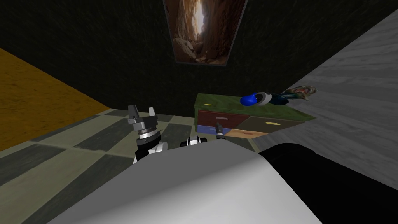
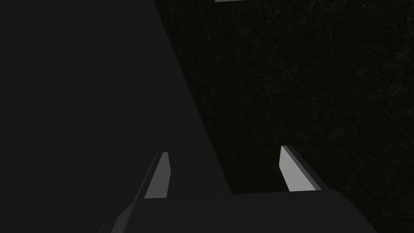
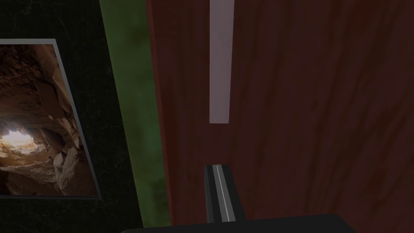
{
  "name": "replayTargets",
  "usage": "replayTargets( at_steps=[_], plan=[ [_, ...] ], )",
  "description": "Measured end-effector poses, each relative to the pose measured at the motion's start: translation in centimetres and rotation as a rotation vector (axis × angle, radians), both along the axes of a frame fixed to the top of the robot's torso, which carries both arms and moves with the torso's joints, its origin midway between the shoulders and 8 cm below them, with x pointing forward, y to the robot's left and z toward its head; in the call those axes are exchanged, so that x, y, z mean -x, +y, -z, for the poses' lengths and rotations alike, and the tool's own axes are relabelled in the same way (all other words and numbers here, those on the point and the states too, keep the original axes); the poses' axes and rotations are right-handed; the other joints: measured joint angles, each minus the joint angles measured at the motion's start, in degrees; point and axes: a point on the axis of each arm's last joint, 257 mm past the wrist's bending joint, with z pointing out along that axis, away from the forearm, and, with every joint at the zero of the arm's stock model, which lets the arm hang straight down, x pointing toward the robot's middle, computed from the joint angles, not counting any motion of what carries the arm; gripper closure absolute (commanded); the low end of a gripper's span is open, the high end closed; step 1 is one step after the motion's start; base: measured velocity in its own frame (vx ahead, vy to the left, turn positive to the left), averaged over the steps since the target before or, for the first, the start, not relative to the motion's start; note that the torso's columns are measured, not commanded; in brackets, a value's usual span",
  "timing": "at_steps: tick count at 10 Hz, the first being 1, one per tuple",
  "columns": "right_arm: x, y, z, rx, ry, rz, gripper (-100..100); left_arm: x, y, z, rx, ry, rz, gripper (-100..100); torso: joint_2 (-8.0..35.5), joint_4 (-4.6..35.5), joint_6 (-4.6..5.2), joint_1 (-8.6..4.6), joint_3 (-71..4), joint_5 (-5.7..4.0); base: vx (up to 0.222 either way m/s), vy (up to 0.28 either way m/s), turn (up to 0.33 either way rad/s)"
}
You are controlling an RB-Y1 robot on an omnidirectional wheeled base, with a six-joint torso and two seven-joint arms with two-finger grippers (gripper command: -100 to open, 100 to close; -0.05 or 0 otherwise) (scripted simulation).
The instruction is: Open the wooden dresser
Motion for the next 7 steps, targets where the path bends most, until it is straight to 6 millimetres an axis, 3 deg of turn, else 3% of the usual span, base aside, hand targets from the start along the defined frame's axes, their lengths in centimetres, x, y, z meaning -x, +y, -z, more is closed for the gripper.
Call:
replayTargets(
  at_steps=[5, 6, 7],
  plan=[
    [-0.67, -0.74, -0.14, -0.005, -0.002, 0.005, -100, 0.01, 0.01, 0.01, 0.0, 0.0, 0.0, 0, 0.5, 0.1, 0.02, 0.14, 0.3, 0.04, 0.103, -0.03, 0.014],
    [-0.74, -0.77, -0.16, -0.005, 0.0, 0.004, 100, 0.01, 0.0, 0.0, 0.0, 0.0, 0.0, 0, 0.5, 0.1, 0.02, 0.13, 0.3, 0.02, 0.012, -0.002, 0.002],
    [-0.74, -0.76, -0.16, -0.005, -0.001, 0.004, 100, 0.0, 0.0, 0.0, 0.0, 0.0, 0.0, 0, 0.6, 0.1, 0.02, 0.12, 0.3, 0.03, -0.112, 0.035, -0.049]
  ],
)
